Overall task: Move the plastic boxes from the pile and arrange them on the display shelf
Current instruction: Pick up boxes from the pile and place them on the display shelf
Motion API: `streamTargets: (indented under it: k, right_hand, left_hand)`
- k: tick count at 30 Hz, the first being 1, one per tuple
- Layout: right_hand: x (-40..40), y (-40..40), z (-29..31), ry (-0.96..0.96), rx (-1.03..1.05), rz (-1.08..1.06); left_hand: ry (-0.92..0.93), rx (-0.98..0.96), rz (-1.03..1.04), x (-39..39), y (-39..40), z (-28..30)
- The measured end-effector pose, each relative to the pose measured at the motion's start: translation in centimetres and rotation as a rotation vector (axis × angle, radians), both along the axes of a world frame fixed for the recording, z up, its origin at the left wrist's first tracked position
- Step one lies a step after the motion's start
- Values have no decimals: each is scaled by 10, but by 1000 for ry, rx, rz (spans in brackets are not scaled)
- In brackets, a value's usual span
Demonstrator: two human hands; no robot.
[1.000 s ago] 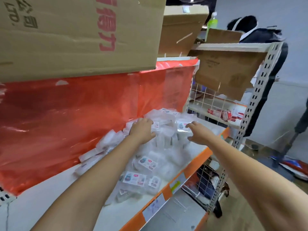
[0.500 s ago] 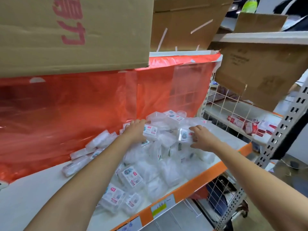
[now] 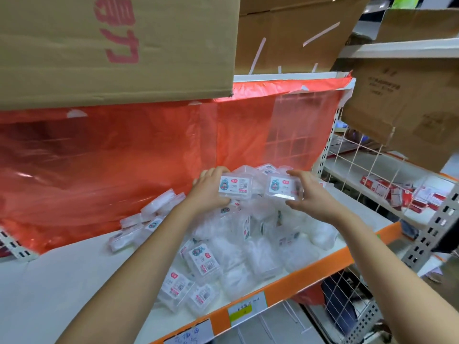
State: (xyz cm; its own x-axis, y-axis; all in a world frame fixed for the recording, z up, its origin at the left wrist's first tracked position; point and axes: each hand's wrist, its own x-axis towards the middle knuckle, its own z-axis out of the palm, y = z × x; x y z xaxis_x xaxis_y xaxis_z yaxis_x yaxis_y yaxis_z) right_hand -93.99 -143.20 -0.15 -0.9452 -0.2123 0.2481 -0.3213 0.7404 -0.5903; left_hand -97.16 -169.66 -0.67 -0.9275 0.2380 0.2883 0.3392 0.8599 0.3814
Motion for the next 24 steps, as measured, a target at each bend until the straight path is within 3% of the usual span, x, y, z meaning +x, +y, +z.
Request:
streamTargets:
  k: [10, 24]
  right_hand:
    - [21, -50, -20, 66, -169, 254]
    - [70, -193, -15, 36, -180, 643]
  left_hand:
    - [100, 112, 37, 70, -44, 0]
    - [142, 125, 382, 222, -167, 1]
